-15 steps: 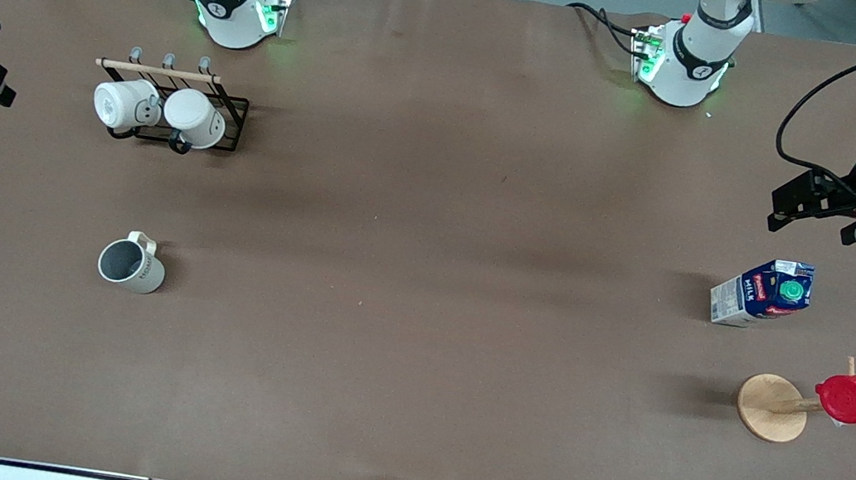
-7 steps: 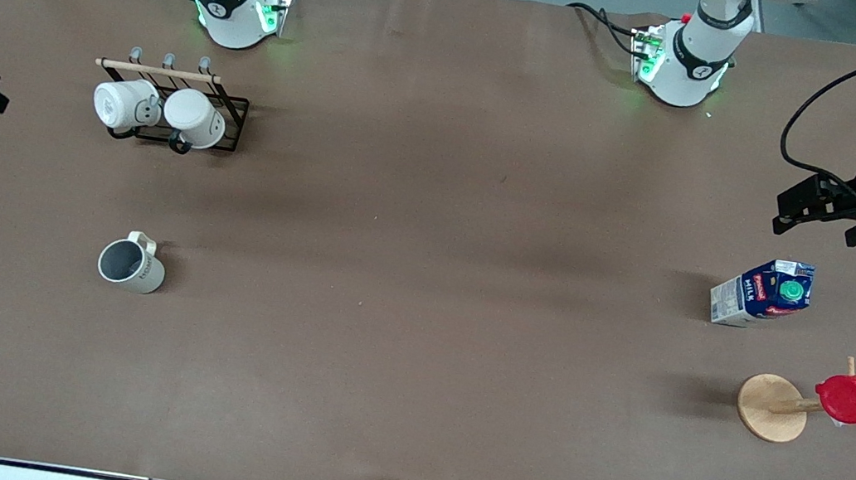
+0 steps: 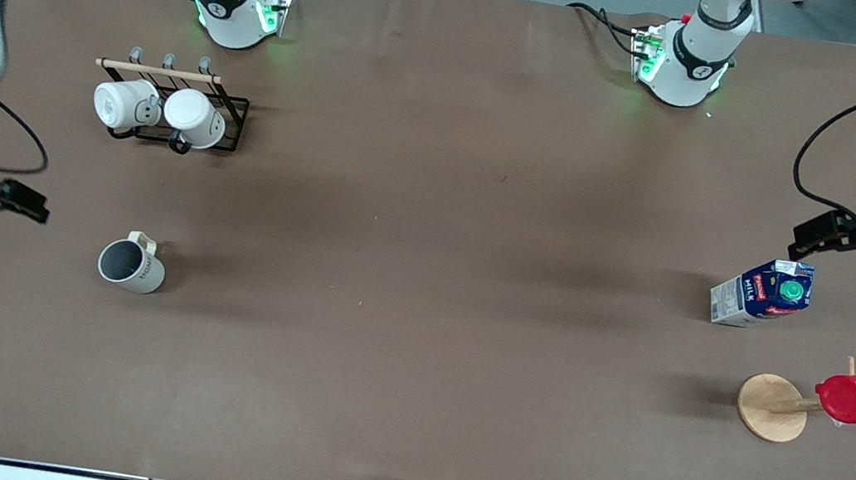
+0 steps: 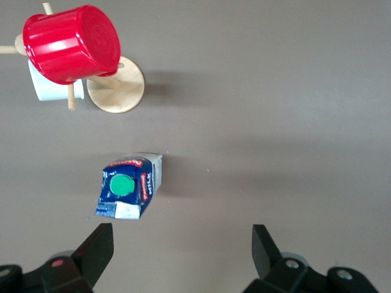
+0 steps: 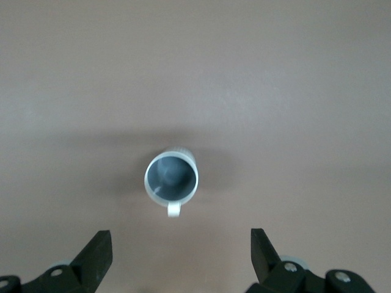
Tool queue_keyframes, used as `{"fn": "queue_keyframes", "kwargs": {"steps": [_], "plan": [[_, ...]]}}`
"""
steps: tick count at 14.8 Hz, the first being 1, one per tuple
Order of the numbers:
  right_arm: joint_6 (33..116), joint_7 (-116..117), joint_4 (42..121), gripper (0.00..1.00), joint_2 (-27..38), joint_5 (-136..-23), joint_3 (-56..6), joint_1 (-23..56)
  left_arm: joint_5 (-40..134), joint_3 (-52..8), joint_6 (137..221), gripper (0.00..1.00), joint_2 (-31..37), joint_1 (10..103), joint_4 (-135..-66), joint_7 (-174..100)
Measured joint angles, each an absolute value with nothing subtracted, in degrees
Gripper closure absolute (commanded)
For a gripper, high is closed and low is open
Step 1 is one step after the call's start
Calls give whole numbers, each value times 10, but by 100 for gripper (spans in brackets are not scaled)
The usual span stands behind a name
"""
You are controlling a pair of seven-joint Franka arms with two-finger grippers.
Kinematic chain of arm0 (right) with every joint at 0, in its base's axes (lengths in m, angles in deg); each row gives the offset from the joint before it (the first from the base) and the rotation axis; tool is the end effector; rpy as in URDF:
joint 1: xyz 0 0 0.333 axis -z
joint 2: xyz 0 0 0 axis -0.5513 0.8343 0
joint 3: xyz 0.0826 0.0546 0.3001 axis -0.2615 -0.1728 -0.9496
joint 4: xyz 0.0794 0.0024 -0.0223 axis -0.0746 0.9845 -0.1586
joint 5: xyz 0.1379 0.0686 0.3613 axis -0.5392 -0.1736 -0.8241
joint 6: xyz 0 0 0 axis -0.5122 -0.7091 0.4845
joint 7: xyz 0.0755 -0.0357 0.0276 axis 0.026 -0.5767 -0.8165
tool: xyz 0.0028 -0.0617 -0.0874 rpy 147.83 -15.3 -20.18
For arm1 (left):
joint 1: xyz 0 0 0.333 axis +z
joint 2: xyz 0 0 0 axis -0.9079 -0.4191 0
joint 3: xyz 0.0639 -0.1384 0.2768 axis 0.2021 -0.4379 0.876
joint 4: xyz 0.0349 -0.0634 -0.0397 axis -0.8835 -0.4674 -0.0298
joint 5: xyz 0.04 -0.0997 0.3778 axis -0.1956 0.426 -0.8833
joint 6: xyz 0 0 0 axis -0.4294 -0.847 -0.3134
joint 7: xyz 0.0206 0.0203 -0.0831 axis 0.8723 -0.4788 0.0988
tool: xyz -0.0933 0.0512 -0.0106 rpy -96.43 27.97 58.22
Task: Place cup and milk on table
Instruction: 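Grasp the grey mug with the right gripper while the left gripper grasps the milk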
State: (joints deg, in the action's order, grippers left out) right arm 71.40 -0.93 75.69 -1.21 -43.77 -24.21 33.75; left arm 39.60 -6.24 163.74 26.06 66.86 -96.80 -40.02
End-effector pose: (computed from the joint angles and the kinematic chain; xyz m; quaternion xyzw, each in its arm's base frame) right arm 0.6480 -0.0654 0.4519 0.9999 0.0003 0.0154 0.0076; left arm 0.5824 -0.0122 0.5653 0.9994 0.0233 0.0218 0.0131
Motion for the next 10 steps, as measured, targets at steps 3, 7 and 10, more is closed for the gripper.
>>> {"fn": "queue_keyframes", "kwargs": {"steps": [3,7,10], "plan": [[840,-14,855,0,2,-438,-244,336,395,-62,1668,0,234,696,-974,-403],[948,-37,919,0,38,-438,-245,336,372,-62,1737,0,214,720,-1017,-427],[1008,-40,943,0,65,-438,-244,336,371,-62,1777,0,212,744,-1056,-465]]}}
